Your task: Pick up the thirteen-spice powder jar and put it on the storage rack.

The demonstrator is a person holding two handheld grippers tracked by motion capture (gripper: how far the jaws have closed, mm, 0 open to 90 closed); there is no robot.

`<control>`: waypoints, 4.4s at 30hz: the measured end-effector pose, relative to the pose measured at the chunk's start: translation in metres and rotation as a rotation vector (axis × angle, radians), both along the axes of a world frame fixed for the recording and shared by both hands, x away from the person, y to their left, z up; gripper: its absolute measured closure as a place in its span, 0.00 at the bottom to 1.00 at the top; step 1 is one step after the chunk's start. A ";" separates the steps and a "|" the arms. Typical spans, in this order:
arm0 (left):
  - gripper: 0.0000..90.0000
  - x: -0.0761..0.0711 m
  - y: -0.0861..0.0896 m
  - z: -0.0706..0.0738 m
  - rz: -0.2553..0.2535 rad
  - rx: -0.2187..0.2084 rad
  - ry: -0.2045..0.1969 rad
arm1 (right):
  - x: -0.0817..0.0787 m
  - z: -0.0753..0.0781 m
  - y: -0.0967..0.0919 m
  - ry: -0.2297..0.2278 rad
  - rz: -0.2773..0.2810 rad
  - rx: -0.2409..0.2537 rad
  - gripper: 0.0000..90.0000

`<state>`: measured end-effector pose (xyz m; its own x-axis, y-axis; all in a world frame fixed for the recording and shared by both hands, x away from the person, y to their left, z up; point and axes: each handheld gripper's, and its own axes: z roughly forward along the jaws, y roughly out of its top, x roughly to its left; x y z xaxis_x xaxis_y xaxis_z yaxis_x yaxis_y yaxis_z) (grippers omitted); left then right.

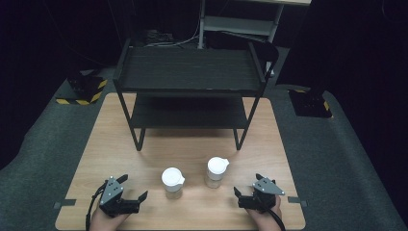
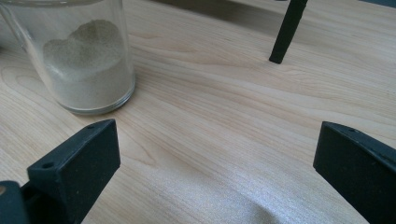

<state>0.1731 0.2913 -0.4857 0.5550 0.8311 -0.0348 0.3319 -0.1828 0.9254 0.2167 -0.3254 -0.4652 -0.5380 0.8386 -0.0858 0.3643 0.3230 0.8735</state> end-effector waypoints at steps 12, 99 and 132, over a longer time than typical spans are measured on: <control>0.02 -0.019 -0.002 0.013 -0.029 -0.062 -0.083 | 0.000 -0.001 -0.003 0.001 -0.001 0.017 0.00; 0.34 0.011 -0.088 -0.005 -0.097 -0.059 -0.150 | 0.001 -0.001 -0.006 0.006 0.003 0.028 0.00; 0.34 0.029 -0.058 0.091 -0.068 -0.046 -0.253 | 0.001 -0.001 -0.008 0.010 0.002 0.039 0.00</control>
